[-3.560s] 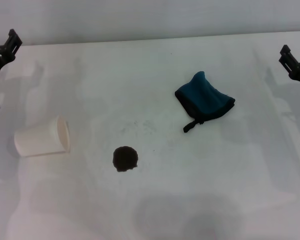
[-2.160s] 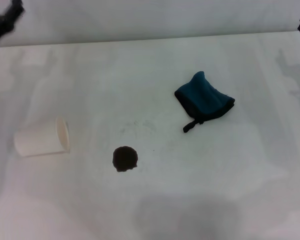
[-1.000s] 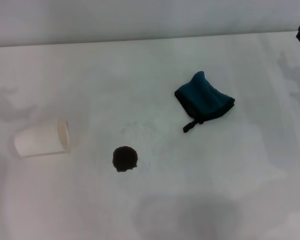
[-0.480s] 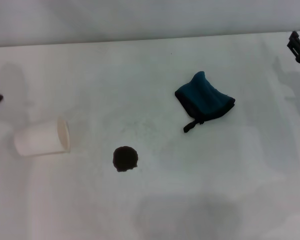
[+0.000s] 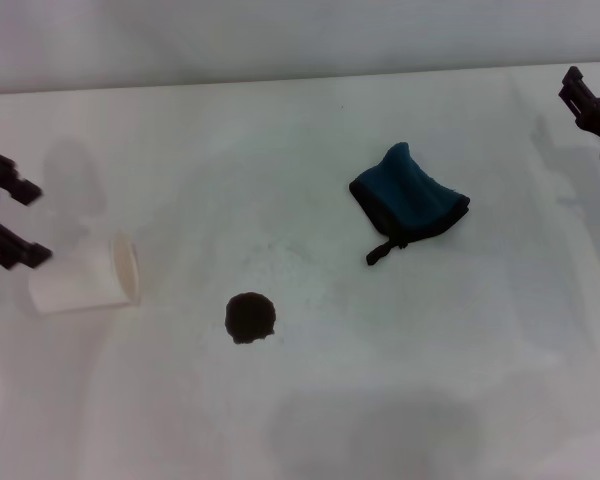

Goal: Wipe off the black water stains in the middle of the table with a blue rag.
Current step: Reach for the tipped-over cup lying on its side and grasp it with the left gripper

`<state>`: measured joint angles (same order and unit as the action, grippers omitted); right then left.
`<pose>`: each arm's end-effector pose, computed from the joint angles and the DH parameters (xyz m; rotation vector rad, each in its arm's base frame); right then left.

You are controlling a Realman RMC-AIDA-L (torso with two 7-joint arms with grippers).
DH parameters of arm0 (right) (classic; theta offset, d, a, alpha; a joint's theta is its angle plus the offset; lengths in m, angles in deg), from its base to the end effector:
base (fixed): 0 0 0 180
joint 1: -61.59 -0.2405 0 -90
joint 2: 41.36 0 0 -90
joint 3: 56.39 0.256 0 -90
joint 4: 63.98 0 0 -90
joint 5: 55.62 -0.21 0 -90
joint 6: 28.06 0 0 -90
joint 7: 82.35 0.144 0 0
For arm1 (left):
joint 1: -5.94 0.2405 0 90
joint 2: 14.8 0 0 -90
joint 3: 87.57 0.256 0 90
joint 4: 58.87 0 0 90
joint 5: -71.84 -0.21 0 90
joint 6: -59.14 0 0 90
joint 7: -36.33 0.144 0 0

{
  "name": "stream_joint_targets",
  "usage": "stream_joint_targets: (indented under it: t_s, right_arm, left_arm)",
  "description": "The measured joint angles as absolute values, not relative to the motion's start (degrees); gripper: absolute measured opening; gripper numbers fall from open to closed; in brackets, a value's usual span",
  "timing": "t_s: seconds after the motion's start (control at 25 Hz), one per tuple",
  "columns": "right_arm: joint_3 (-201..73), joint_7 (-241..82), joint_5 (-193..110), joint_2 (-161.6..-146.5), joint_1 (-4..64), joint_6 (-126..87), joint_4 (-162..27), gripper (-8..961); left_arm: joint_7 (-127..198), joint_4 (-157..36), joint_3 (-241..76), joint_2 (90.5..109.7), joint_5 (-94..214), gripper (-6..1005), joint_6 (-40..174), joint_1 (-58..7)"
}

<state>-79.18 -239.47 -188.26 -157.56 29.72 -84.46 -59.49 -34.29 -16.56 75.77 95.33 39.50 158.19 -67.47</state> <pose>0.3724 0.3539 0.0147 -1.3909 0.9050 0.6691 -0.2089 0.4085 0.0899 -3.0072 -0.3464 0.4924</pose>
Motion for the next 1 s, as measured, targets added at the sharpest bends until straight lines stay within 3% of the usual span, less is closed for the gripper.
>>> stream_joint_targets:
  t_s: [0.2,1.0]
  right_arm:
    - [-79.15,-237.21,-188.25,-157.56,29.93,-88.37,-58.17,814]
    - [-77.63,-237.21,-188.25,-157.38,30.14,-87.49,-58.62,812]
  left_arm:
    - [-32.55,-16.88,75.74,98.00,39.04,878,155.58,-67.54]
    - [-34.47,-25.03,75.64,101.77,36.90,877,140.92,-66.53]
